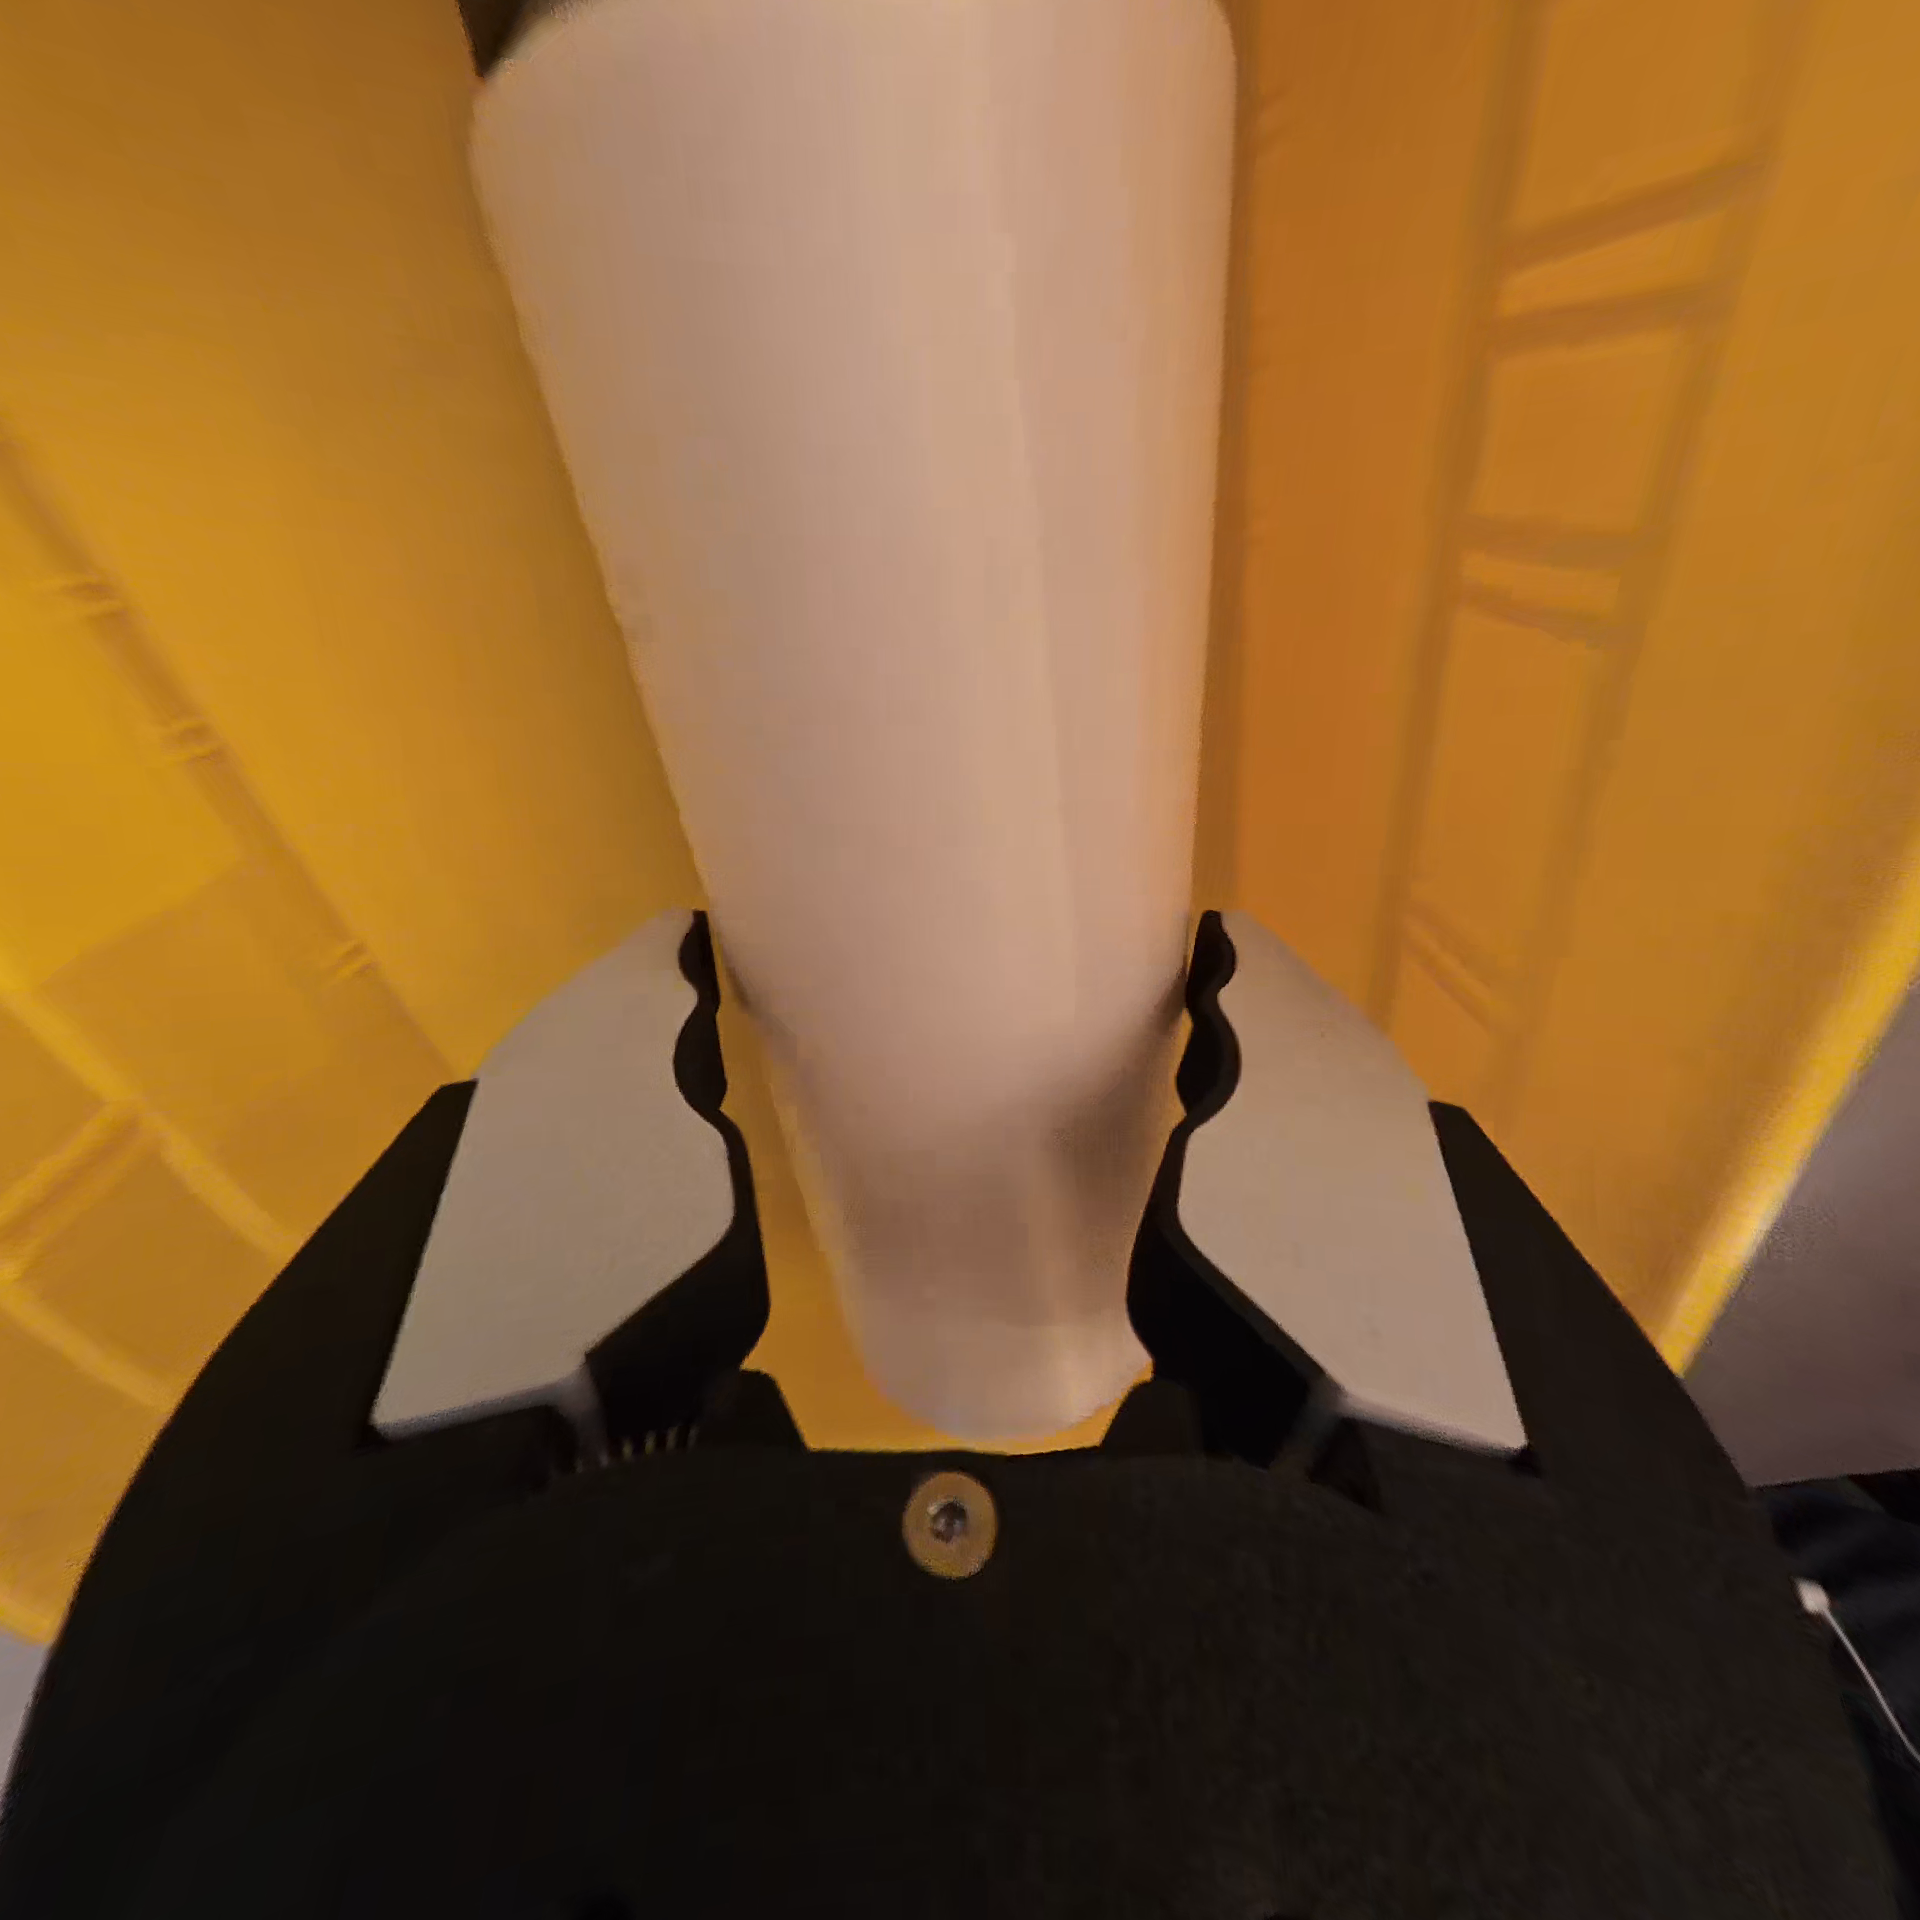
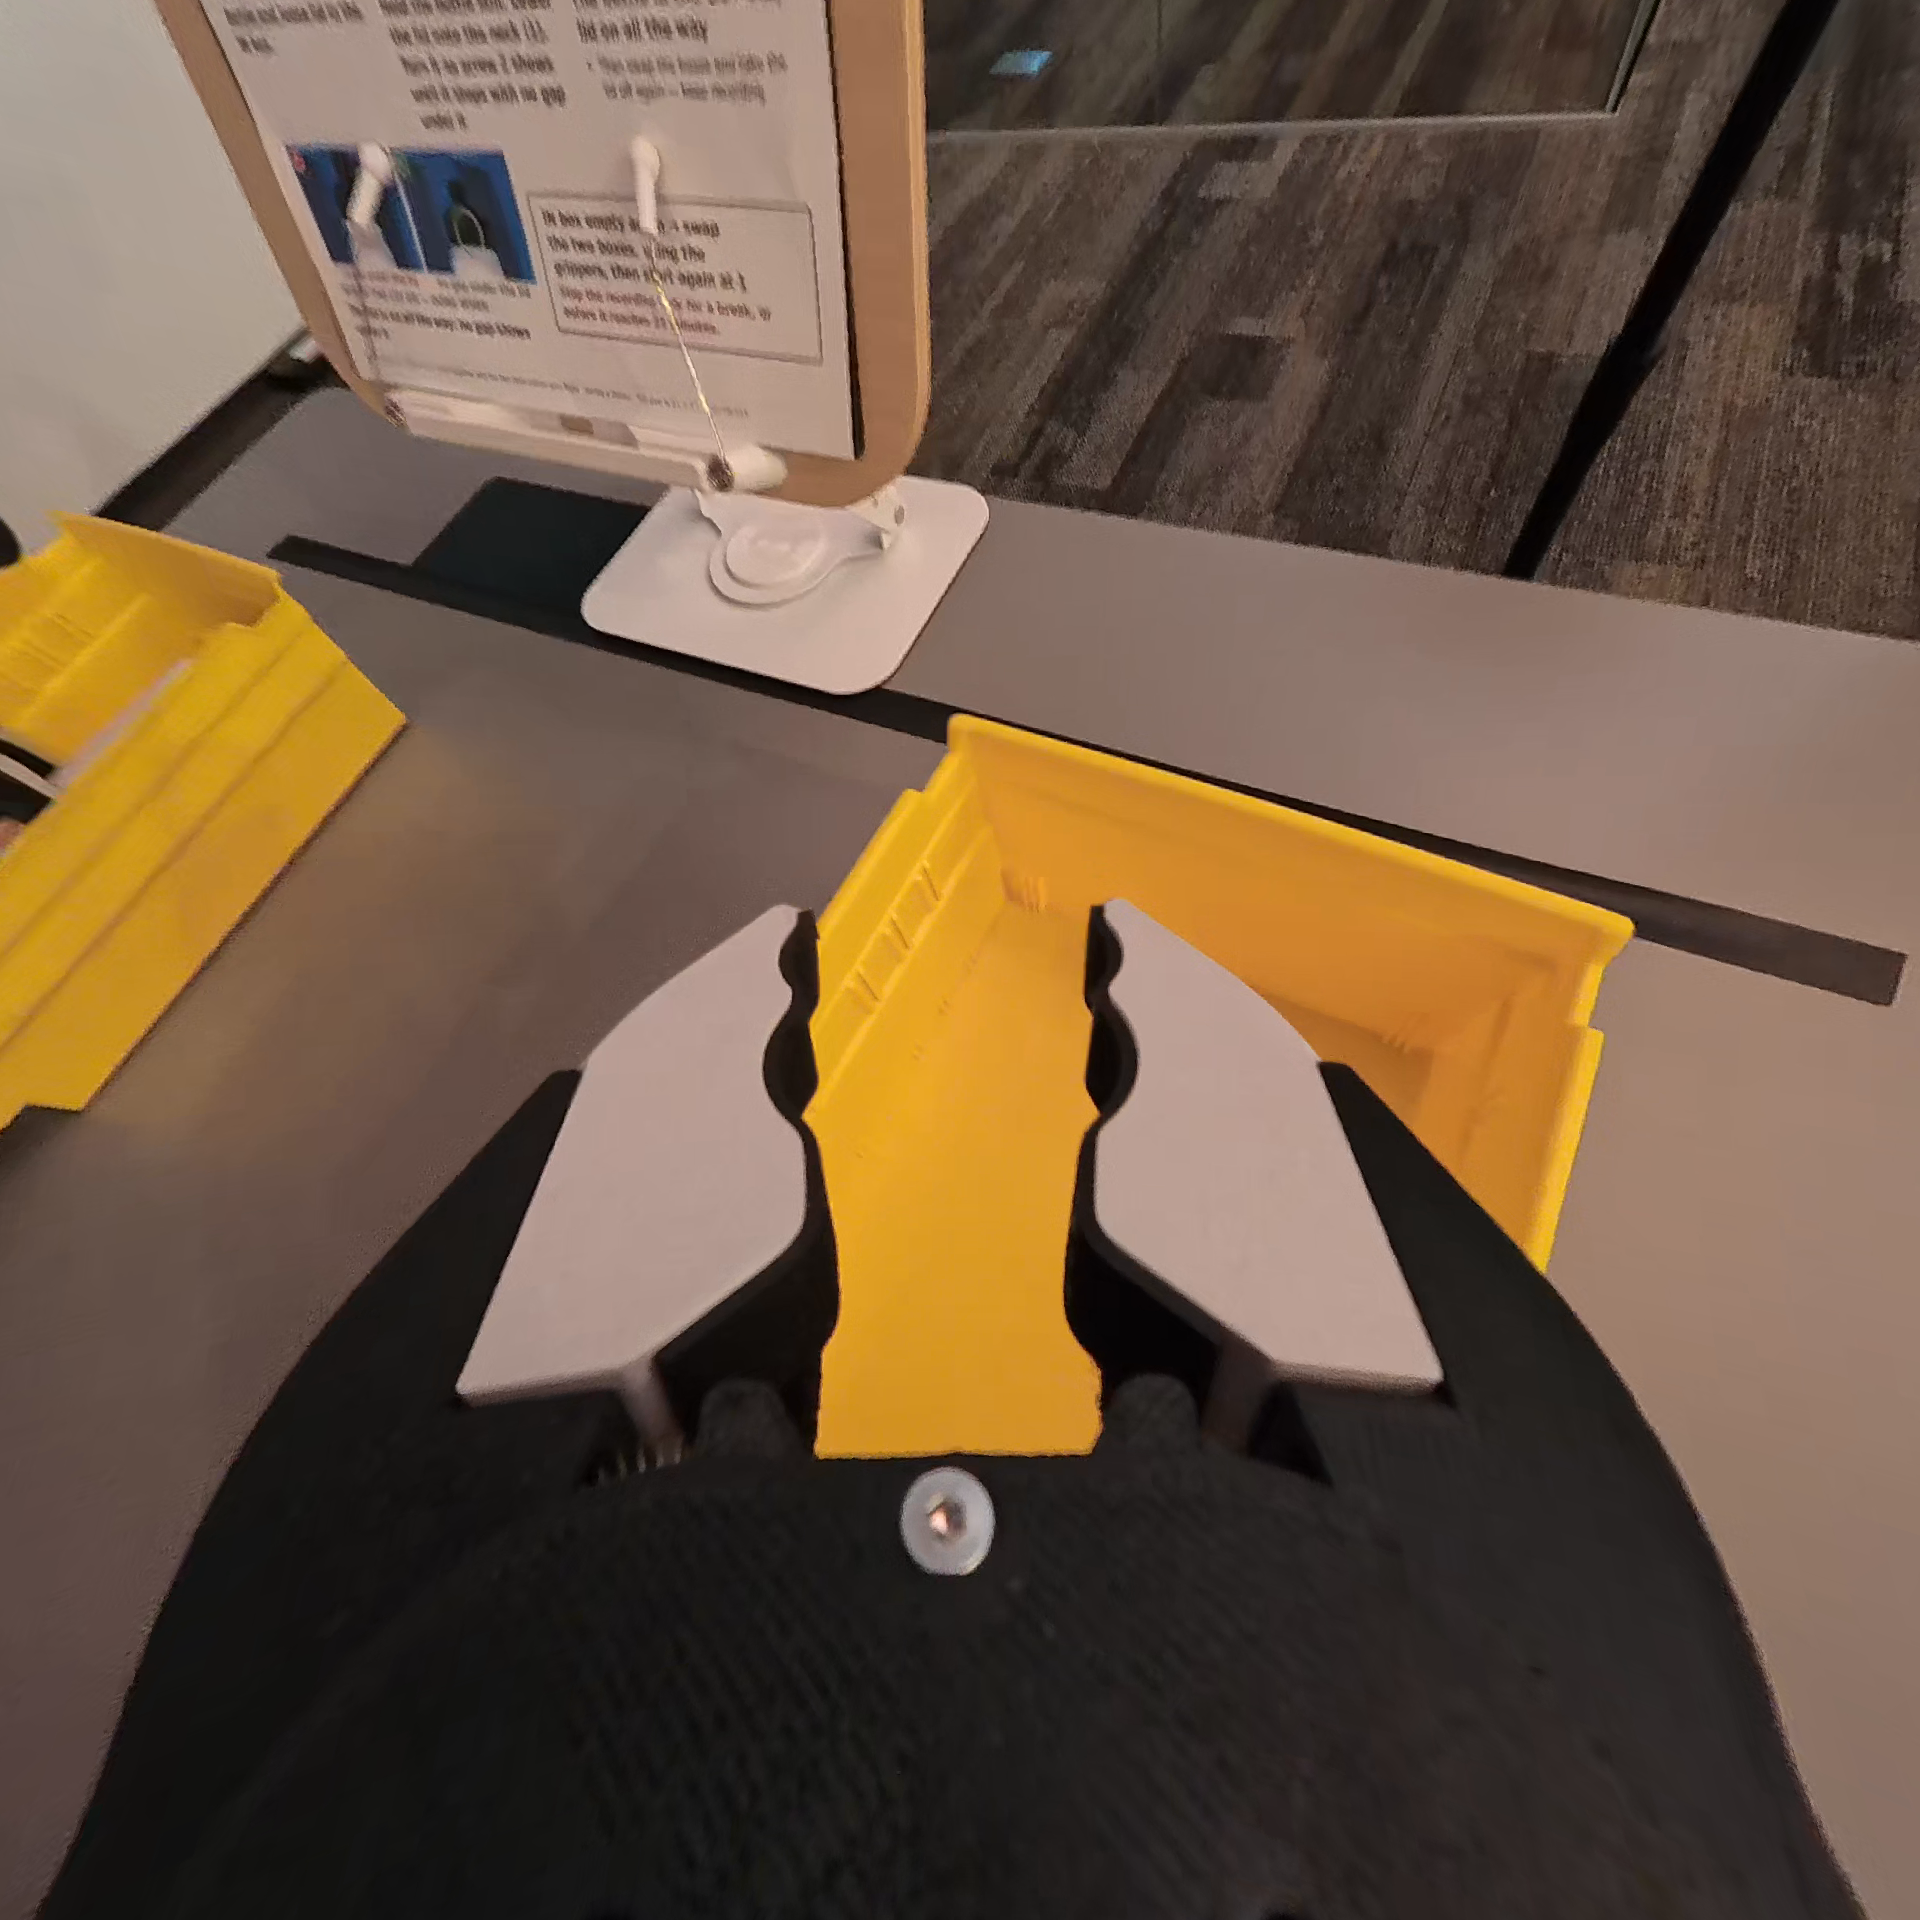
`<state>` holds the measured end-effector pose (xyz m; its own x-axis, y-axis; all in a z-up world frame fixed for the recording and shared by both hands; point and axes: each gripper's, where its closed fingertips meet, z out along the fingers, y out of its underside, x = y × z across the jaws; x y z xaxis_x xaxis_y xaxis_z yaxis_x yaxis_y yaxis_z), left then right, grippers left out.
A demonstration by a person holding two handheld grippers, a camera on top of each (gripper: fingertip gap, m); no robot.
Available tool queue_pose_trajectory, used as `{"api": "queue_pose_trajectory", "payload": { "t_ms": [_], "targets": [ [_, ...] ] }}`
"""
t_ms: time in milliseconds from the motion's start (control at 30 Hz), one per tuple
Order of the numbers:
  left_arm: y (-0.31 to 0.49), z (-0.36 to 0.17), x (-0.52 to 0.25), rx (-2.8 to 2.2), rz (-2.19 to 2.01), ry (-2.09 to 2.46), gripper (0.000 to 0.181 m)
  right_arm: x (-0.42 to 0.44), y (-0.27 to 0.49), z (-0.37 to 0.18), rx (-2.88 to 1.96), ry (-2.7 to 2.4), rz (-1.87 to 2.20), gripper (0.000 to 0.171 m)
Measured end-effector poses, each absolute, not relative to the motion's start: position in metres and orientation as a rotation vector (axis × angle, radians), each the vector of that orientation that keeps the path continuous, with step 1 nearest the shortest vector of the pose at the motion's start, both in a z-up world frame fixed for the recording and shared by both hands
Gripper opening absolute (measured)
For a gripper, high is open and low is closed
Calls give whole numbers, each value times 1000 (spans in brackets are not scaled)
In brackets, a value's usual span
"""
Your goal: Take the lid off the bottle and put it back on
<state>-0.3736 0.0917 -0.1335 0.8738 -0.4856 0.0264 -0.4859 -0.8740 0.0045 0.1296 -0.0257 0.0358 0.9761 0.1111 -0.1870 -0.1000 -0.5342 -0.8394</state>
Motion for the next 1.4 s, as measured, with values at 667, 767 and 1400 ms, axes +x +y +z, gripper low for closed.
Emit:
{"api": "queue_pose_trajectory", "payload": {
  "t_ms": [667, 767, 1400],
  "targets": [
    [98, -88, -394, 3164, 596, -642, 87, 88, -14, 49, -2041, -140, 431, 45],
    [96, -69, -395, 3181, 761, -598, 87, 84, -13, 49, -2036, -149, 453, 45],
    [113, -125, -399, 3063, 321, -788, 87, 77, -12, 45, -2047, -156, 500, 45]
  ]
}}
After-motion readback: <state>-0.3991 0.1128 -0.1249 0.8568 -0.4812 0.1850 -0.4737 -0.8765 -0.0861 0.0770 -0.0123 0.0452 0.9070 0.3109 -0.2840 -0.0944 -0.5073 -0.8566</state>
